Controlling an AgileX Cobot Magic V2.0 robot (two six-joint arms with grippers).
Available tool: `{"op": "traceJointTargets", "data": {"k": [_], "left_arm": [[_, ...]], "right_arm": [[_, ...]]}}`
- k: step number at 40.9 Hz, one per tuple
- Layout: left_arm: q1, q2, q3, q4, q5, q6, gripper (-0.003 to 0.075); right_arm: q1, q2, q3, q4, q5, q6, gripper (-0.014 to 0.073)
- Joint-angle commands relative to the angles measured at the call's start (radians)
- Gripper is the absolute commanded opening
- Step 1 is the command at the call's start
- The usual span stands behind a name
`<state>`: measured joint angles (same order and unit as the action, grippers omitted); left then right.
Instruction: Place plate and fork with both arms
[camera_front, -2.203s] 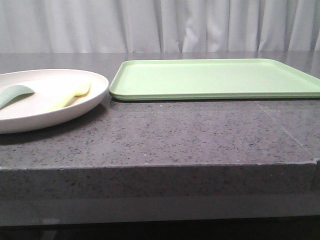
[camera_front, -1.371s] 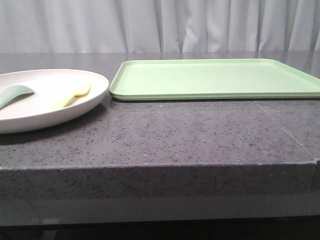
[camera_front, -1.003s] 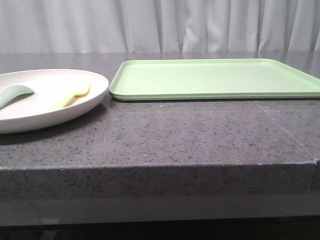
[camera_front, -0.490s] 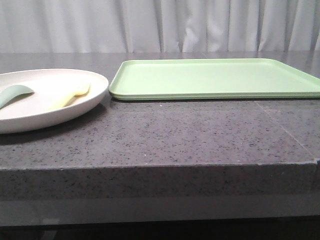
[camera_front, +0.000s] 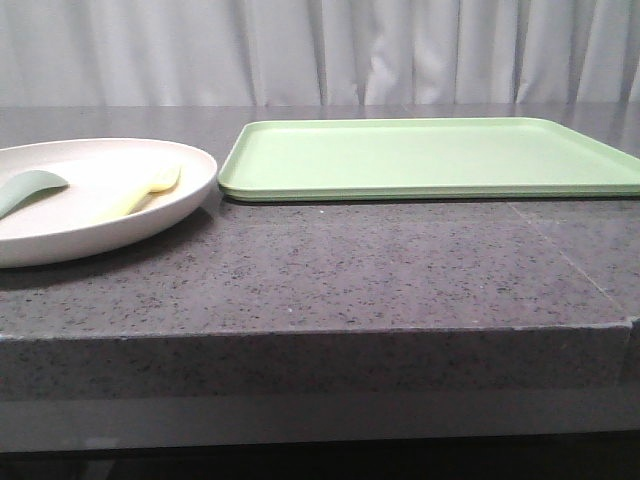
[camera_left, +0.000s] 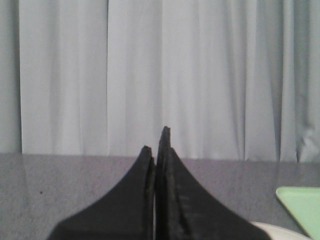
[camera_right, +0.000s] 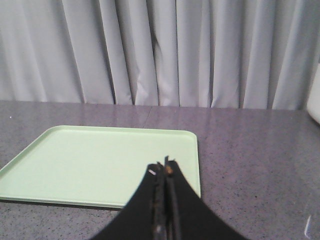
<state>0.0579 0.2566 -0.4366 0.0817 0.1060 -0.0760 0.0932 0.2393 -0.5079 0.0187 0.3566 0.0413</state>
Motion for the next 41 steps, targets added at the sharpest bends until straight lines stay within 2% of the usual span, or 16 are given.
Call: {"op": "traceJointTargets", "data": {"k": [1,7,14,18,22,28,32,34,41], "left_arm": [[0.0,0.106,-0.077,0.019,0.01,-0.001,-0.0018],[0.0,0.208,-0.093,0.019,0.016,-0.001,-0.0018],[0.0,0.231,-0.093,0.019,0.009,-0.001,-0.0018],[0.0,0.231,-0.093,0.019,0.007,-0.001,0.0007],[0.0,0.231,-0.093,0.019,0.007,-0.001,0.0128],[0.0,0.231,-0.093,0.014,0.007,-0.001,0.0449],[0.0,0.231,-0.093,0.002,0.007,-0.001,0.0604],[0.0,0.231,-0.093,0.002,0.009,-0.001,0.0637],[0.0,0.231,-0.093,0.002,0.01,-0.001,0.0638]], "right_arm": [[0.003,0.132,-0.107,0.007,-0.035,-0.005,-0.0059],[0.003,0.257,-0.147,0.007,-0.025,-0.005,-0.0059],[0.003,0.285,-0.147,0.007,-0.023,-0.005,-0.0054],[0.003,0.285,-0.147,0.007,-0.023,-0.005,-0.0001],[0.003,0.285,-0.146,0.007,-0.023,-0.005,0.0136],[0.003,0.285,-0.146,0.007,-0.022,-0.005,0.0409],[0.003,0.285,-0.146,0.007,-0.022,-0.005,0.0536],[0.003,0.285,-0.146,0.007,-0.022,-0.005,0.0568],[0.003,0.285,-0.146,0.007,-0.022,-0.005,0.0578]]}}
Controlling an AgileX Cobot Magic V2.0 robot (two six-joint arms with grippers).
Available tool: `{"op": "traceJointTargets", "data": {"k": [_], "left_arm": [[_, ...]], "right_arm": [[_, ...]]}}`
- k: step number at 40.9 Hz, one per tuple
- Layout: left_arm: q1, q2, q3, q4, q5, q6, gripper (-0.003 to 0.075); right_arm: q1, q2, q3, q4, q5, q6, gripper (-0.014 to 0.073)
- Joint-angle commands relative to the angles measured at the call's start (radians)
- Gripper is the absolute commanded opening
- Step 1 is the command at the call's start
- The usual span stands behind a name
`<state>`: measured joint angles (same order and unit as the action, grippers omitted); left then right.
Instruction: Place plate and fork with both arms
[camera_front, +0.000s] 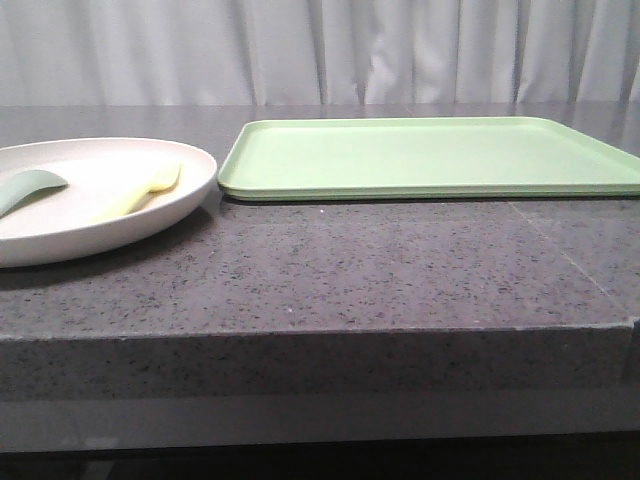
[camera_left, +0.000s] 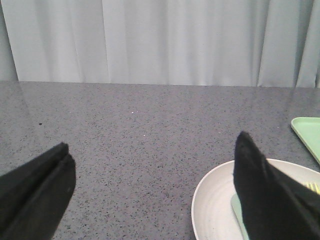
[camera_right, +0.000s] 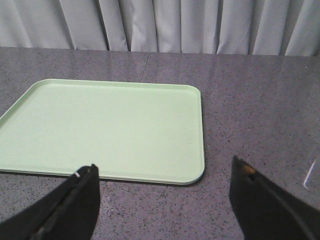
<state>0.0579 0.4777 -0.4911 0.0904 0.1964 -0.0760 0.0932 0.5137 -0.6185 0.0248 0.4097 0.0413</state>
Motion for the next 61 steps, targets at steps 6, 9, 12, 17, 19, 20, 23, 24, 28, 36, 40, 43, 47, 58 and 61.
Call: {"op": "traceJointTargets", "data": {"k": [6,9,12,17,19,20,23,24,28,36,40,43,47,58,61], "left_arm": [[0.0,0.009,-0.039,-0.021,-0.097,-0.001,0.0626],[0.0,0.018,-0.041,-0.039,-0.097,-0.001,0.0617],[0.0,0.051,-0.05,-0.039,-0.092,-0.001,0.0611],[0.0,0.15,-0.106,-0.043,-0.03,-0.001,0.0611],[0.0,0.203,-0.143,-0.046,0.016,-0.001,0.0611],[0.0,0.235,-0.167,-0.046,0.038,-0.001,0.0611],[0.0,0.32,-0.232,-0.046,0.134,-0.001,0.0611],[0.0,0.345,-0.253,-0.046,0.163,-0.001,0.0611],[0.0,0.466,-0.361,-0.074,0.303,-0.001,0.061],[-0.035,0.644,-0.495,-0.114,0.45,0.0,0.061],[-0.059,0.712,-0.527,-0.114,0.476,0.0,0.061],[-0.081,0.756,-0.541,-0.114,0.491,0.0,0.061],[-0.105,0.806,-0.54,-0.115,0.491,0.0,0.061],[-0.112,0.917,-0.54,-0.118,0.467,0.0,0.061],[-0.112,0.936,-0.54,-0.12,0.46,0.0,0.061]], "right_arm": [[0.003,0.011,-0.035,0.001,-0.075,-0.005,0.0578],[0.003,0.011,-0.035,0.001,-0.076,-0.005,0.0578],[0.003,0.011,-0.035,0.001,-0.076,-0.005,0.0578],[0.003,0.011,-0.035,0.001,-0.076,-0.005,0.0578],[0.003,0.011,-0.035,0.001,-0.076,-0.005,0.0578],[0.003,0.011,-0.035,0.001,-0.076,-0.005,0.0578],[0.003,0.011,-0.035,0.001,-0.076,-0.005,0.0578],[0.003,0.011,-0.035,0.001,-0.076,-0.005,0.0578],[0.003,0.011,-0.035,0.001,-0.076,-0.005,0.0578],[0.003,0.011,-0.035,0.001,-0.076,-0.005,0.0578],[0.003,0.011,-0.035,0.001,-0.076,-0.005,0.0578],[0.003,0.011,-0.035,0.001,-0.076,-0.005,0.0578],[0.003,0.011,-0.035,0.001,-0.076,-0.005,0.0578],[0.003,0.011,-0.035,0.001,-0.076,-0.005,0.0578],[0.003,0.011,-0.035,0.001,-0.076,-0.005,0.0578]]}}
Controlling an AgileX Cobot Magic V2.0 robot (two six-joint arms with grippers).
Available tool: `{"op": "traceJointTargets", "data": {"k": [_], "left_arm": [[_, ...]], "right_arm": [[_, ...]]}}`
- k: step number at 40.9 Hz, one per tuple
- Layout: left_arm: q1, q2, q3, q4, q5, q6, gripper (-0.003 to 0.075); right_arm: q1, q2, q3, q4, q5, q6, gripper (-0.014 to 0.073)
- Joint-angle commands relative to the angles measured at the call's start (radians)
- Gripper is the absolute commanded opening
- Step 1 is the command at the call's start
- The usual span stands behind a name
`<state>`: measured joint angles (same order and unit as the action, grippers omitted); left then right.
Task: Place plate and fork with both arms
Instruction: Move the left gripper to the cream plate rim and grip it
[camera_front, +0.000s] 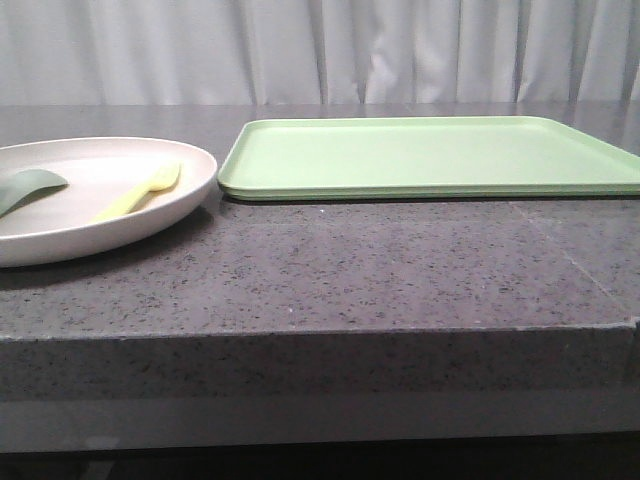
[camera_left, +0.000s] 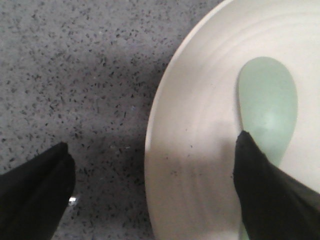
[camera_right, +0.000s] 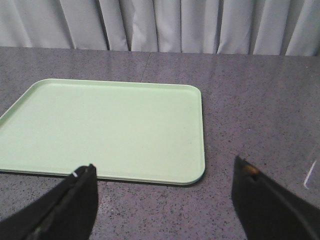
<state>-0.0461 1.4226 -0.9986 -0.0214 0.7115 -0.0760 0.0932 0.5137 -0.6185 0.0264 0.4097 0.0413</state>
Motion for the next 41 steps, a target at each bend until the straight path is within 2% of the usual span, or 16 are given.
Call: {"op": "traceJointTargets", "data": {"k": [1,7,10,34,41], "left_arm": [[-0.008,-0.006,-0.033,-0.01,-0.057,0.0,0.061],[-0.008,0.025,-0.033,-0.031,-0.049,0.0,0.0602],[-0.008,0.025,-0.033,-0.035,-0.049,0.0,0.0565],[-0.008,0.025,-0.033,-0.037,-0.049,-0.004,-0.0018],[0.007,0.02,-0.033,-0.089,-0.057,-0.01,-0.0018]], "right_arm": [[0.003,0.011,-0.035,0.0,-0.076,-0.005,0.0578],[0.003,0.011,-0.035,0.0,-0.076,-0.005,0.0578],[0.003,0.011,-0.035,0.0,-0.076,-0.005,0.0578],[0.003,0.011,-0.035,0.0,-0.076,-0.005,0.0578],[0.003,0.011,-0.035,0.0,-0.076,-0.005,0.0578]]}}
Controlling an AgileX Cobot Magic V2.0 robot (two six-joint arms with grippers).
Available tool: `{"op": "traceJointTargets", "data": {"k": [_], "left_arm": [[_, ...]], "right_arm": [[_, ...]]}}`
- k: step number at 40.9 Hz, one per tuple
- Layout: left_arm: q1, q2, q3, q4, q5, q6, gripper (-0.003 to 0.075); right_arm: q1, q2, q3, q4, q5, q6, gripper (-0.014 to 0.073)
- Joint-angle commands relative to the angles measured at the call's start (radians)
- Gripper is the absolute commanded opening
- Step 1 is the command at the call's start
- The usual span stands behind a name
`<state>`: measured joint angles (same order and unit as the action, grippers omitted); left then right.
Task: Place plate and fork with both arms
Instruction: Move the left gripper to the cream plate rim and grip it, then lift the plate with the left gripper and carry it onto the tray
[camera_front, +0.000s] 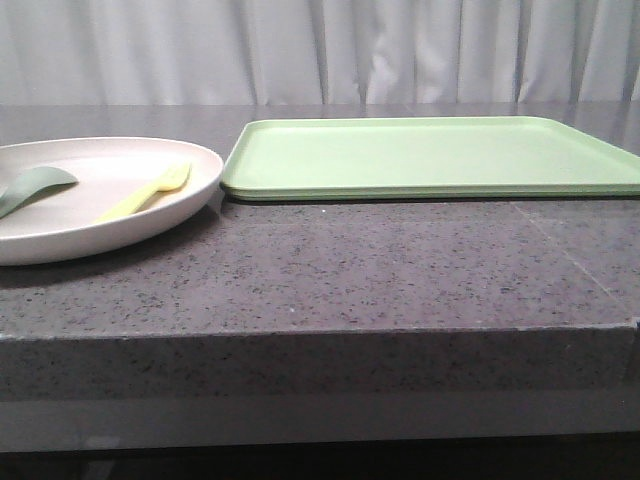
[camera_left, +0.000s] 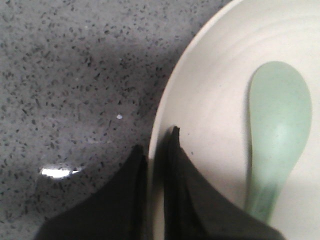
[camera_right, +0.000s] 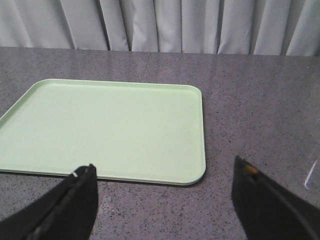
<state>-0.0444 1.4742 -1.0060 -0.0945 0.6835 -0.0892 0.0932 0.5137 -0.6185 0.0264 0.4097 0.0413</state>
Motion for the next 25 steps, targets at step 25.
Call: {"op": "traceJointTargets", "data": {"k": [25], "left_arm": [[0.109,-0.094,-0.111,-0.353,-0.054,0.156,-0.0018]], "right_arm": [[0.003,0.011,-0.035,0.0,-0.066,-0.005,0.0578]]}}
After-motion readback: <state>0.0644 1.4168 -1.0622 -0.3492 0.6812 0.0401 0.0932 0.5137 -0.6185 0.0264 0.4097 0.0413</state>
